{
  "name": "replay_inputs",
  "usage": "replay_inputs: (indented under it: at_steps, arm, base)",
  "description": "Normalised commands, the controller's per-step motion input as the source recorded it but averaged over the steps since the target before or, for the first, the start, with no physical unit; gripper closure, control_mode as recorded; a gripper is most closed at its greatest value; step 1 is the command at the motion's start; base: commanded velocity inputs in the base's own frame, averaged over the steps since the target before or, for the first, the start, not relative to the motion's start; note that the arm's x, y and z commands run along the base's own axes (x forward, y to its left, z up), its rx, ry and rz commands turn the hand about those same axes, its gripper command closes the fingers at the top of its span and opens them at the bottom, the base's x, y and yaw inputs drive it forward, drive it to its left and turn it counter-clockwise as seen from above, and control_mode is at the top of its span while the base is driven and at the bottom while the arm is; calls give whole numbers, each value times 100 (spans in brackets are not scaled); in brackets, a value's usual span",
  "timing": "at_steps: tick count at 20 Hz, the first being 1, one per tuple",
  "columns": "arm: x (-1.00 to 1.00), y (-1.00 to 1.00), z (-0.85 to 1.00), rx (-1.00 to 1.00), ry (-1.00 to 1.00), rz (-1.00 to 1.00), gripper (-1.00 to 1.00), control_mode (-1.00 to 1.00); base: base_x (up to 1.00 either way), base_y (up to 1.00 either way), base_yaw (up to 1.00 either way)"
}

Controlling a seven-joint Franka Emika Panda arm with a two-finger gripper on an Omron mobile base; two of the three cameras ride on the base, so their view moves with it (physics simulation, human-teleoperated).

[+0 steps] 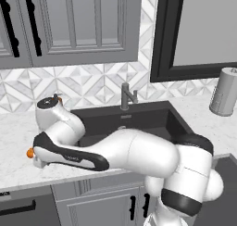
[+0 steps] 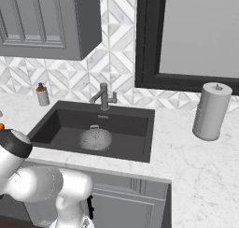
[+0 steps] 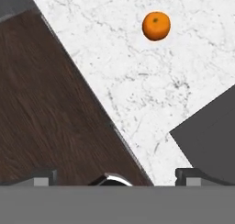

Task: Put the colander in the sink, put the tangerine in the colander, and turn on the sink faucet and pour water over the colander.

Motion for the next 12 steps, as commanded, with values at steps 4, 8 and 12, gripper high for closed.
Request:
replay_inputs:
  at_steps: [4,8,12]
  arm:
    - [48,29,-29,-2,7,0,-100,-100]
    - [59,14,-41,0,10,0,-100,-100]
    - [45,22,-42,0,5,0,-100,-100]
  base:
    - [0,0,0]
    - [0,0,0]
    - [0,0,0]
